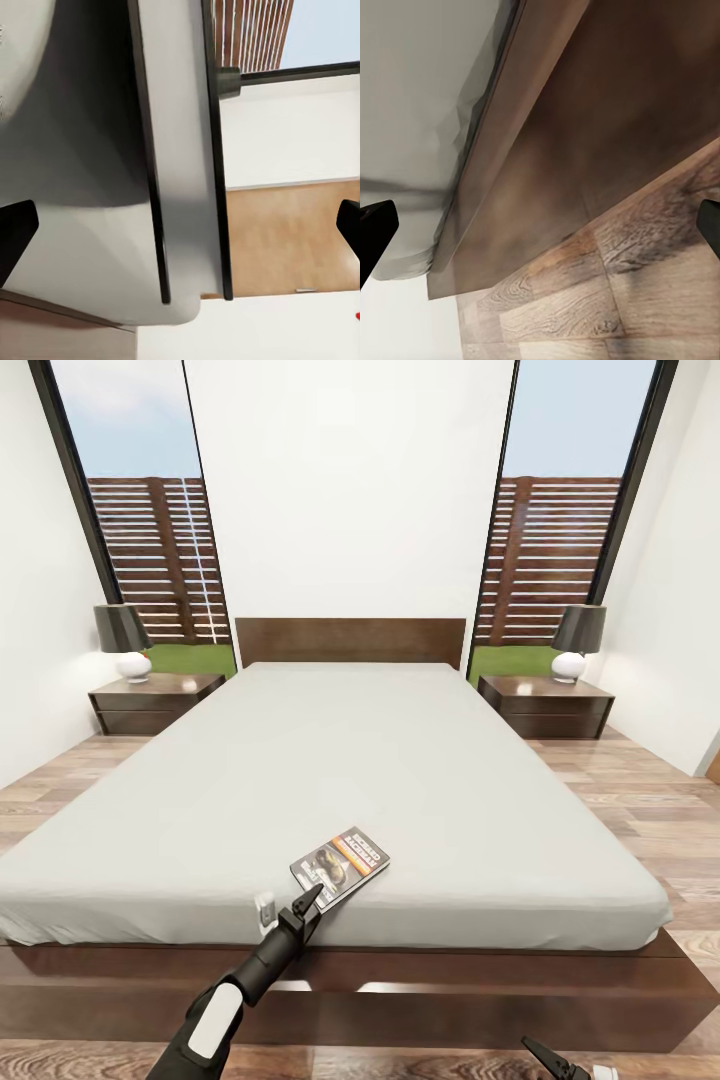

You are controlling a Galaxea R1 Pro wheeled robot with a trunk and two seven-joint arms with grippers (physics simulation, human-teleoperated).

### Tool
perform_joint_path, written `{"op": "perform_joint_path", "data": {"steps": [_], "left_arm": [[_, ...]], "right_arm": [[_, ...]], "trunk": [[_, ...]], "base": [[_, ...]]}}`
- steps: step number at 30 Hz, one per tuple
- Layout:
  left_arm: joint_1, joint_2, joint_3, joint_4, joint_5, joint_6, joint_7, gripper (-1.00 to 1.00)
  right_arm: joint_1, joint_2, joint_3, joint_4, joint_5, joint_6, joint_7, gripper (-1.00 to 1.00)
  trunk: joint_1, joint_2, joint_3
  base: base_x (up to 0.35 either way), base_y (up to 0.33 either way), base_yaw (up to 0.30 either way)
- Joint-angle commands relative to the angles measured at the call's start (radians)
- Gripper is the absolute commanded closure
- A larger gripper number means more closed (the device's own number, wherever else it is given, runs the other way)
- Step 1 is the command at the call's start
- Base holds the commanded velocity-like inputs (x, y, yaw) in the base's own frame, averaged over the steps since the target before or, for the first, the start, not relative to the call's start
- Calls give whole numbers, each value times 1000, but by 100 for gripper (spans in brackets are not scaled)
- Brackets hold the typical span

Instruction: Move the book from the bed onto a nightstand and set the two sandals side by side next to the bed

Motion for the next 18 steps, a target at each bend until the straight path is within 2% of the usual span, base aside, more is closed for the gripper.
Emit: {"op": "perform_joint_path", "data": {"steps": [1,18], "left_arm": [[-1,-1,4,1,3,8,-2,-100],[-1,-2,4,9,3,8,-2,-100]], "right_arm": [[-2,0,-1,3,-4,10,5,-100],[-1,0,-1,3,-4,10,5,-100]], "trunk": [[0,0,-1],[0,0,-1]], "base": [[0,0,0],[0,0,0]]}}
